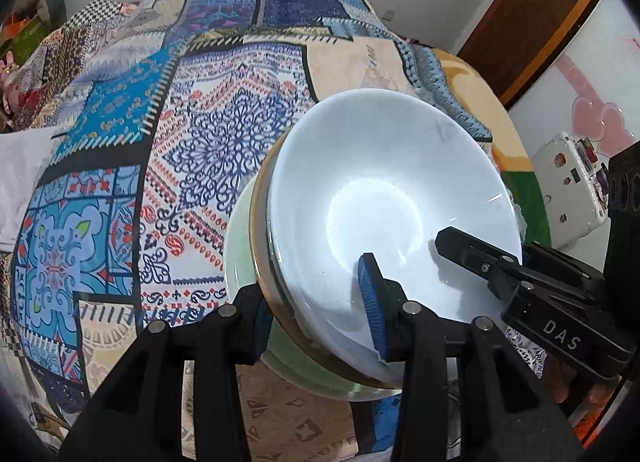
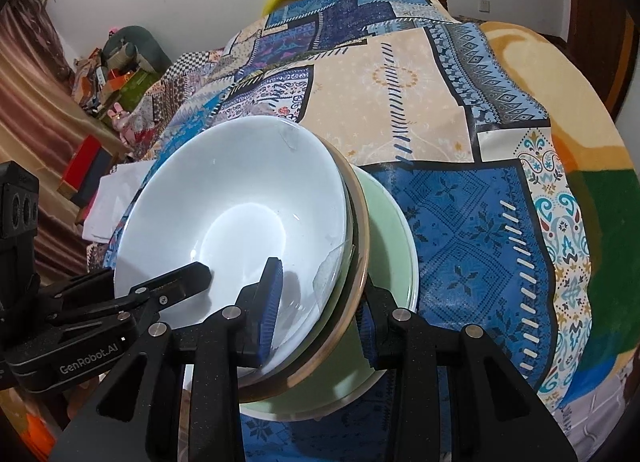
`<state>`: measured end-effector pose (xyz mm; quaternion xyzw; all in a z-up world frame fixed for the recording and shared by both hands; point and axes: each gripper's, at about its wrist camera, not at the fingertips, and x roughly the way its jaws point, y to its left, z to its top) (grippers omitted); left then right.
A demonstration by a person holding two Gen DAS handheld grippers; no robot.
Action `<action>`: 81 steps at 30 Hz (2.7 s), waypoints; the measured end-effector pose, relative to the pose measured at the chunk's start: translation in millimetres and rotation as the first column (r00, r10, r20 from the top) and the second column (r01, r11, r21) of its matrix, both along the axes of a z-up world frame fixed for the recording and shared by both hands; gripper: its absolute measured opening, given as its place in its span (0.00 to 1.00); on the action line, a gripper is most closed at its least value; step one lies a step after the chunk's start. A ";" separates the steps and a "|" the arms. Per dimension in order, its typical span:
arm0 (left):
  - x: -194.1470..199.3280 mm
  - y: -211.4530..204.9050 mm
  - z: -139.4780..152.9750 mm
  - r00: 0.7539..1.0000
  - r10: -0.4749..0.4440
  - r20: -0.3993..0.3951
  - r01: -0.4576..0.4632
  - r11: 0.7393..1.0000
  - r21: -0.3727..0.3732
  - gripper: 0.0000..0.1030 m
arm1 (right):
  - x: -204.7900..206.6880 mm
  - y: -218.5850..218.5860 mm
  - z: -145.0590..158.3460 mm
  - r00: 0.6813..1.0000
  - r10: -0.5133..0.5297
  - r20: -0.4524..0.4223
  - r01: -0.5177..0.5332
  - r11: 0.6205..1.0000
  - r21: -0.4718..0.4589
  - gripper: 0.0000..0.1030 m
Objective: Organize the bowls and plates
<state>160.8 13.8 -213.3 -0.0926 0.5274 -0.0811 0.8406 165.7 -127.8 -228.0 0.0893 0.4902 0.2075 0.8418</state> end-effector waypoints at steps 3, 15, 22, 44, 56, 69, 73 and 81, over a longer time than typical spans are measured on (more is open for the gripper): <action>-0.5 0.7 -2.1 1.000 0.003 0.002 -0.003 1.000 -0.005 0.39 | 0.0 -2.2 -1.8 1.000 -0.007 -0.005 0.007 1.000 0.020 0.31; -7.0 0.5 9.3 0.999 0.012 0.049 -0.013 0.999 0.038 0.39 | -12.6 -8.3 22.3 0.996 -0.002 0.088 0.003 1.000 -0.020 0.44; -28.7 1.9 54.1 0.985 0.020 0.174 -0.030 0.998 0.058 0.45 | -38.0 -19.6 69.7 0.977 -0.005 0.214 0.004 1.000 0.005 0.45; -159.3 -4.2 213.3 0.728 0.064 0.682 -0.125 0.991 0.041 0.83 | -126.2 -32.0 189.6 0.766 -0.026 0.642 -0.025 0.997 0.070 0.79; -185.4 -0.4 222.9 0.653 0.081 0.753 -0.166 0.985 0.037 0.97 | -131.1 -32.2 189.2 0.738 -0.035 0.674 -0.021 0.997 0.075 0.99; -186.7 -4.8 216.2 0.650 0.062 0.758 -0.163 0.985 0.060 0.98 | -139.3 -36.2 188.5 0.736 -0.047 0.676 -0.010 0.997 0.081 1.00; -185.7 -5.9 214.9 0.651 0.054 0.757 -0.158 0.985 0.067 0.99 | -139.9 -36.6 189.1 0.732 -0.046 0.679 -0.009 0.997 0.077 1.00; -186.1 -7.7 213.9 0.653 0.047 0.756 -0.149 0.986 0.068 0.99 | -142.0 -36.5 190.6 0.732 -0.038 0.680 -0.016 0.997 0.072 1.00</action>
